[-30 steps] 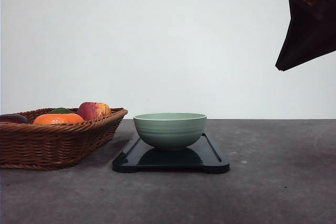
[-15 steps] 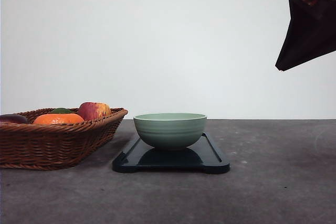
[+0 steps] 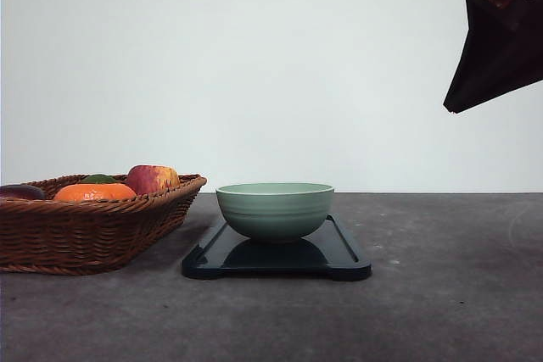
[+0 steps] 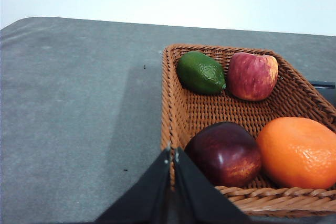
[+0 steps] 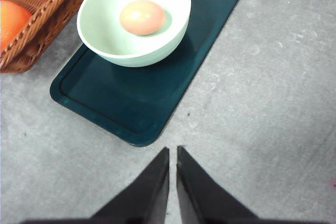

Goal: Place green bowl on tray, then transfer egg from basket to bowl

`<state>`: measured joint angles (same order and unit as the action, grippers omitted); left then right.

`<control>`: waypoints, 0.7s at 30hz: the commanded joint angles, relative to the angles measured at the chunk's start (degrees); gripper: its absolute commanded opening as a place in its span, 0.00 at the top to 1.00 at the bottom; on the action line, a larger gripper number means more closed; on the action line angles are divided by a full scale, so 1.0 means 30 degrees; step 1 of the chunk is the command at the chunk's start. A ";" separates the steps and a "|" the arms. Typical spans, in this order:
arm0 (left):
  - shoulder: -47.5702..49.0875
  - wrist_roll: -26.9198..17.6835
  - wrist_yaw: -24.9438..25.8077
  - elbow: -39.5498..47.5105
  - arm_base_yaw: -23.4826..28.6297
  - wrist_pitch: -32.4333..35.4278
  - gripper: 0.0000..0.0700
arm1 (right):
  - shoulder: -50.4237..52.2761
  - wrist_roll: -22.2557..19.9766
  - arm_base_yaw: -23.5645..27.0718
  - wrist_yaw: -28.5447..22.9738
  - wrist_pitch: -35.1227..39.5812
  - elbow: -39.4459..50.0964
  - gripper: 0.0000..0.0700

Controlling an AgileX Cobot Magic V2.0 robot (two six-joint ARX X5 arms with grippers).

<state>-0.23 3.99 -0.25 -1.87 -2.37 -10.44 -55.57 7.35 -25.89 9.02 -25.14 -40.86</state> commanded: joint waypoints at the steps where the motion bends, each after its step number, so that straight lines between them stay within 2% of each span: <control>1: 0.0015 -0.0240 0.0007 0.0372 0.0036 0.0036 1.00 | -0.0087 -0.0029 -0.0131 -0.0015 0.0227 -0.0117 0.98; 9: 0.0015 -0.0240 0.0007 0.0372 0.0036 0.0036 1.00 | -0.0087 -0.0142 -0.0131 -0.0024 0.0688 -0.0117 0.98; 14: 0.0015 -0.0240 0.0007 0.0372 0.0036 0.0036 1.00 | 0.0094 -0.2374 -0.0043 -0.0886 0.1164 0.0040 0.98; 16: 0.0015 -0.0240 0.0007 0.0372 0.0036 0.0043 1.00 | 0.0821 -0.2882 0.0172 -0.1587 0.1999 0.0701 0.98; 21: 0.0015 -0.0240 0.0007 0.0372 0.0036 0.0044 1.00 | 0.4717 -0.3477 0.1263 -0.1625 0.5559 0.4667 0.98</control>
<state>-0.23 3.88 -0.25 -1.87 -2.37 -10.44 -42.85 -1.72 -22.17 4.30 -9.84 -28.44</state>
